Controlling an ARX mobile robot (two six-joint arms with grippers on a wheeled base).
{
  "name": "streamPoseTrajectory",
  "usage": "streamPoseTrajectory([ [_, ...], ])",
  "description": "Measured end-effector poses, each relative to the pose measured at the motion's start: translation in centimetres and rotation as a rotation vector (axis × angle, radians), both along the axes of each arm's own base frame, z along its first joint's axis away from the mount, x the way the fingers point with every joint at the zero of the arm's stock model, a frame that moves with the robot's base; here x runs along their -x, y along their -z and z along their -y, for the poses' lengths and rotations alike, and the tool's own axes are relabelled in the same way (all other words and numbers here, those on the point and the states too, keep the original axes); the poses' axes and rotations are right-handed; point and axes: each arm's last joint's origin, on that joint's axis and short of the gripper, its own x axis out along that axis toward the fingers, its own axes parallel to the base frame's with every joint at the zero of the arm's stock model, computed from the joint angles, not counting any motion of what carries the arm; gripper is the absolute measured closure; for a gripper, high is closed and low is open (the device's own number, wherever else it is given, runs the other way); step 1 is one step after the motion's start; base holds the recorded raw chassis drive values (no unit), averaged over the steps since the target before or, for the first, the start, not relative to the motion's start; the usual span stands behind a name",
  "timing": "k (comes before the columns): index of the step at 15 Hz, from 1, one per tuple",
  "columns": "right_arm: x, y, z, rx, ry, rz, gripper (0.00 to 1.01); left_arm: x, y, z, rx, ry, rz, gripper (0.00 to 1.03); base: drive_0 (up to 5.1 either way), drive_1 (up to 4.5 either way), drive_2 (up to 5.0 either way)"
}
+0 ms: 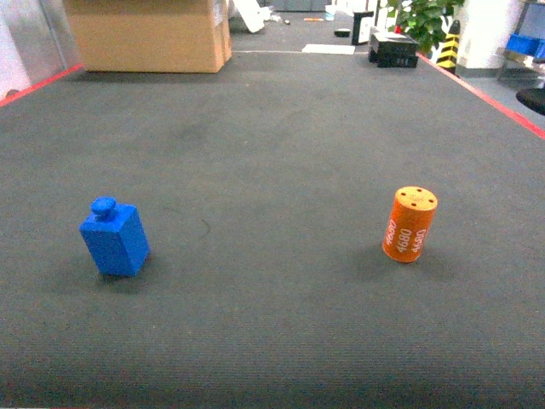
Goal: Sort blue parts and orange caps into right shelf containers
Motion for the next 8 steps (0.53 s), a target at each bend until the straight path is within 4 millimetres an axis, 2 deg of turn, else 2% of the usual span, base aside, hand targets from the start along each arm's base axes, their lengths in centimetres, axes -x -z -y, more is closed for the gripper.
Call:
streamPoseTrajectory([
  [8, 0.0, 0.0, 0.0, 0.0, 0.0, 0.0, 0.03, 0.0, 0.0, 0.0, 0.0, 0.0, 0.0, 0.05, 0.0, 0.0, 0.0],
])
